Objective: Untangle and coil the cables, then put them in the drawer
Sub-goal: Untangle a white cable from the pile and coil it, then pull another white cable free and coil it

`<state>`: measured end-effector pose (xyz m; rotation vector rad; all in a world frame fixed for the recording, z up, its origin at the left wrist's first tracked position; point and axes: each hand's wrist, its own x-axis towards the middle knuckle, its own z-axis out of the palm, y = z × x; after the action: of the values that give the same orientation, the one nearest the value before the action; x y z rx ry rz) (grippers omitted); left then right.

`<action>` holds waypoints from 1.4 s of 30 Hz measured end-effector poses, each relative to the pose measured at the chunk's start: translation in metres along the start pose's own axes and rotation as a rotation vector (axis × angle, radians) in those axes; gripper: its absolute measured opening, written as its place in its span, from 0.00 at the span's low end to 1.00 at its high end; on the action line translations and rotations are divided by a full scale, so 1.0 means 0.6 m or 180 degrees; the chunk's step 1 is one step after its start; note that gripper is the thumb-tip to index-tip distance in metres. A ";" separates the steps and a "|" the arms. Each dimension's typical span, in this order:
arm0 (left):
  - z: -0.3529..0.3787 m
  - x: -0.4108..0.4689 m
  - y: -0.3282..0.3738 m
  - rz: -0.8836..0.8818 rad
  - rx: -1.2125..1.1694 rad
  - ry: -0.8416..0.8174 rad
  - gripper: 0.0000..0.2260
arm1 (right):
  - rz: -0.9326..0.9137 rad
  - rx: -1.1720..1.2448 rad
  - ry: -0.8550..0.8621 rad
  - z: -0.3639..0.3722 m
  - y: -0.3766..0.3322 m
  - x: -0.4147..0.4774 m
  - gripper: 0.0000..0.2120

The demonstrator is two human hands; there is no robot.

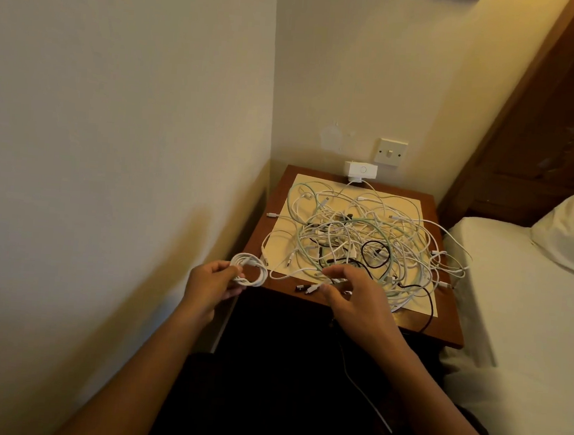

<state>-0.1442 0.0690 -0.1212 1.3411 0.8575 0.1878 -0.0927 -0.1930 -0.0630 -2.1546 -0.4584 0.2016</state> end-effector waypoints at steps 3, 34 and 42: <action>-0.004 0.058 -0.018 -0.0244 0.0042 0.0111 0.07 | -0.0046 -0.0088 0.0001 -0.001 -0.002 0.023 0.10; -0.034 0.073 0.038 0.1267 0.1946 0.0330 0.07 | 0.0313 -0.1410 -0.0838 0.182 -0.069 0.333 0.13; 0.002 0.011 0.120 0.1857 0.1838 0.0035 0.07 | 0.0056 -0.0374 0.0157 -0.097 -0.178 0.261 0.12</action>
<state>-0.1140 0.0912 -0.0592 2.1202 0.5190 0.4211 0.0424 -0.1180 0.0615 -2.2738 -0.4326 0.1337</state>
